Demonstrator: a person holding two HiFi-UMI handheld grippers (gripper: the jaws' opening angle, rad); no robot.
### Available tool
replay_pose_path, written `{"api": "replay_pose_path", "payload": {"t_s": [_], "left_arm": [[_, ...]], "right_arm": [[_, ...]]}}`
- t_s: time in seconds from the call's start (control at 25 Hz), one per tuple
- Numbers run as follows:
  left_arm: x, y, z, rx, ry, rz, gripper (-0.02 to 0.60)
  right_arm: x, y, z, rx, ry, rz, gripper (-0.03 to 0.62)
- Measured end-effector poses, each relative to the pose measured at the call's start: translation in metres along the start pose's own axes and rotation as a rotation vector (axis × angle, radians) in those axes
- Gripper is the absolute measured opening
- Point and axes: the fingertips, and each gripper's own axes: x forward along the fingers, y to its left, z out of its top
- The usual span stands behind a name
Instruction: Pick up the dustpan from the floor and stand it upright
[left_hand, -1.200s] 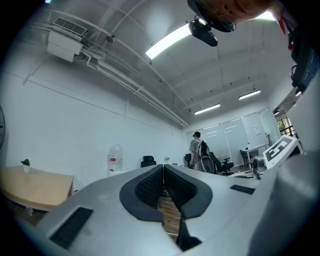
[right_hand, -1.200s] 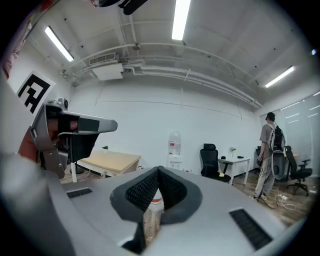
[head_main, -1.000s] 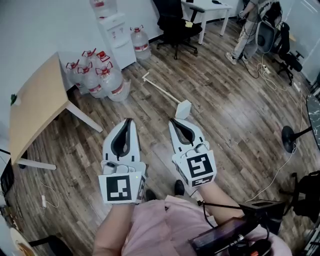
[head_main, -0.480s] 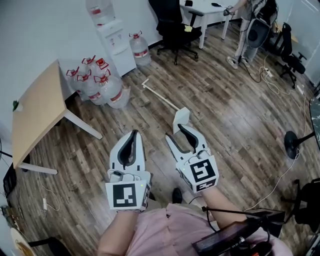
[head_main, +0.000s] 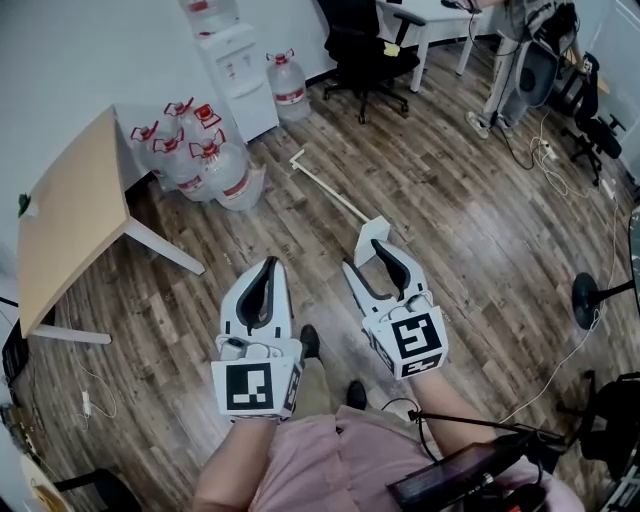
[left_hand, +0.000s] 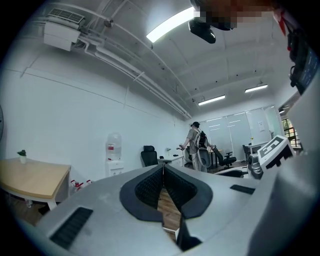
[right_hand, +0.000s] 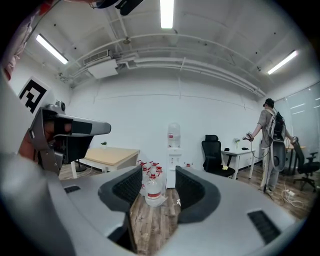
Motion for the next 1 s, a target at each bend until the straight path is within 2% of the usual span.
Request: {"api": "replay_pose_path", "payload": {"t_s": [0.28, 0.52, 0.76, 1.0], "left_arm": [[0.081, 0.089, -0.017, -0.021, 0.005, -0.01, 0.014], [0.136, 0.156, -0.004, -0.016, -0.03, -0.024, 0.014], [0.173, 0.19, 0.013, -0.004, -0.079, -0.046, 0.014], [0.203, 0.198, 0.01, -0.009, -0.085, -0.074, 0.014]], "right_arm": [[0.113, -0.011, 0.009, -0.009, 0.025, -0.025, 0.212], [0.192, -0.015, 0.04, -0.028, 0.008, -0.05, 0.21], [0.233, -0.029, 0.066, -0.047, -0.027, -0.089, 0.202], [0.254, -0.047, 0.067, -0.053, -0.023, -0.118, 0.195]]}}
